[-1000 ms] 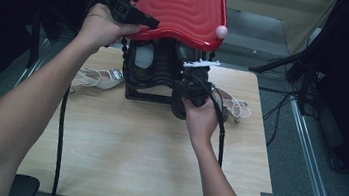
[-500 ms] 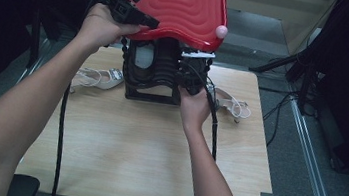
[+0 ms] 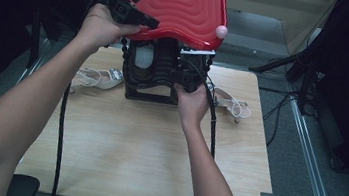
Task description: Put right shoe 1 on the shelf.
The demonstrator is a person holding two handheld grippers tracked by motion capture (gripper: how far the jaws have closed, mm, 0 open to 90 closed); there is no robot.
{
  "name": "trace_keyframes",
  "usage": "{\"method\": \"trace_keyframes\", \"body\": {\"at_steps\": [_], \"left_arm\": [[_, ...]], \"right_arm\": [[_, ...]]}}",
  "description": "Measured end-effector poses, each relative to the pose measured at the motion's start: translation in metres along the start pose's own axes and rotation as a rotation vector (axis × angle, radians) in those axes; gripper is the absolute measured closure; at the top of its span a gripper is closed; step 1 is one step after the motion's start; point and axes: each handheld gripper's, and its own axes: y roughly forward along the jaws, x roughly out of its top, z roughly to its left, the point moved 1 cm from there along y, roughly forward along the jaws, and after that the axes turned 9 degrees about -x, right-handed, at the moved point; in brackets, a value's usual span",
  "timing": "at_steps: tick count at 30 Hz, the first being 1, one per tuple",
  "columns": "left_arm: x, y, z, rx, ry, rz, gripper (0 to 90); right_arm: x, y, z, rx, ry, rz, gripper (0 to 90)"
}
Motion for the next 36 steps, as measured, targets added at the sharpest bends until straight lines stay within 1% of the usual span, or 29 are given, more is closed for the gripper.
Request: {"method": "trace_keyframes", "body": {"at_steps": [4, 7, 8, 9, 10, 13, 14, 17, 19, 20, 21, 23, 25, 26, 27, 28, 31, 34, 36], "left_arm": [[0.0, 0.0, 0.0, 0.001, 0.003, 0.001, 90.0], [0.0, 0.0, 0.0, 0.0, 0.003, 0.003, 90.0], [-0.001, 0.0, 0.0, 0.003, 0.004, -0.002, 90.0], [-0.001, 0.0, 0.0, 0.002, 0.002, -0.005, 90.0], [0.0, 0.0, 0.0, 0.003, 0.001, -0.004, 90.0], [0.0, 0.001, 0.0, 0.002, -0.009, -0.007, 90.0], [0.0, 0.001, 0.0, 0.001, -0.009, -0.007, 90.0], [0.0, 0.0, 0.0, 0.001, -0.008, -0.008, 90.0], [0.0, 0.001, 0.0, 0.001, -0.009, -0.009, 90.0], [0.0, 0.001, 0.0, 0.001, -0.009, -0.008, 90.0], [0.0, 0.001, 0.0, 0.0, -0.009, -0.008, 90.0], [0.0, 0.0, 0.001, -0.001, -0.007, -0.005, 90.0], [0.0, 0.0, 0.0, -0.001, -0.011, -0.003, 90.0], [0.0, 0.0, 0.001, -0.003, -0.012, -0.002, 90.0], [0.0, 0.0, 0.001, -0.003, -0.015, -0.003, 90.0], [0.0, 0.0, 0.001, -0.004, -0.013, -0.002, 90.0], [0.0, 0.0, 0.001, -0.004, -0.013, -0.004, 90.0], [0.0, 0.0, 0.001, -0.003, -0.015, -0.009, 90.0], [-0.001, 0.0, 0.001, -0.002, -0.015, -0.01, 90.0]], "right_arm": [[0.001, -0.008, 0.003, 0.012, -0.014, -0.014, 67.2], [0.0, -0.014, 0.003, 0.04, -0.007, 0.017, 65.6], [-0.002, -0.016, 0.003, 0.04, -0.009, 0.018, 66.2], [-0.005, -0.021, 0.003, 0.043, -0.013, -0.009, 68.6], [-0.007, -0.024, 0.003, 0.045, -0.014, -0.017, 68.3], [-0.01, -0.03, 0.007, 0.031, -0.049, -0.005, 68.5], [-0.011, -0.032, 0.008, 0.023, -0.056, -0.012, 68.4], [-0.012, -0.045, 0.007, 0.045, -0.051, -0.046, 68.1], [-0.013, -0.052, 0.008, 0.06, -0.055, -0.052, 69.3], [-0.014, -0.057, 0.008, 0.067, -0.061, -0.057, 73.3], [-0.015, -0.06, 0.009, 0.078, -0.062, -0.051, 74.8], [-0.019, -0.067, 0.012, 0.091, -0.09, -0.039, 79.6], [-0.025, -0.072, 0.014, 0.113, -0.099, -0.037, 83.8], [-0.028, -0.073, 0.014, 0.121, -0.105, -0.033, 88.1], [-0.032, -0.074, 0.015, 0.134, -0.109, -0.026, 89.6], [-0.037, -0.075, 0.015, 0.138, -0.12, -0.02, 90.0], [-0.049, -0.075, 0.014, 0.147, -0.135, 0.003, 90.0], [-0.063, -0.074, 0.01, 0.156, -0.142, 0.015, 90.0], [-0.07, -0.073, 0.006, 0.152, -0.148, 0.02, 90.0]]}}
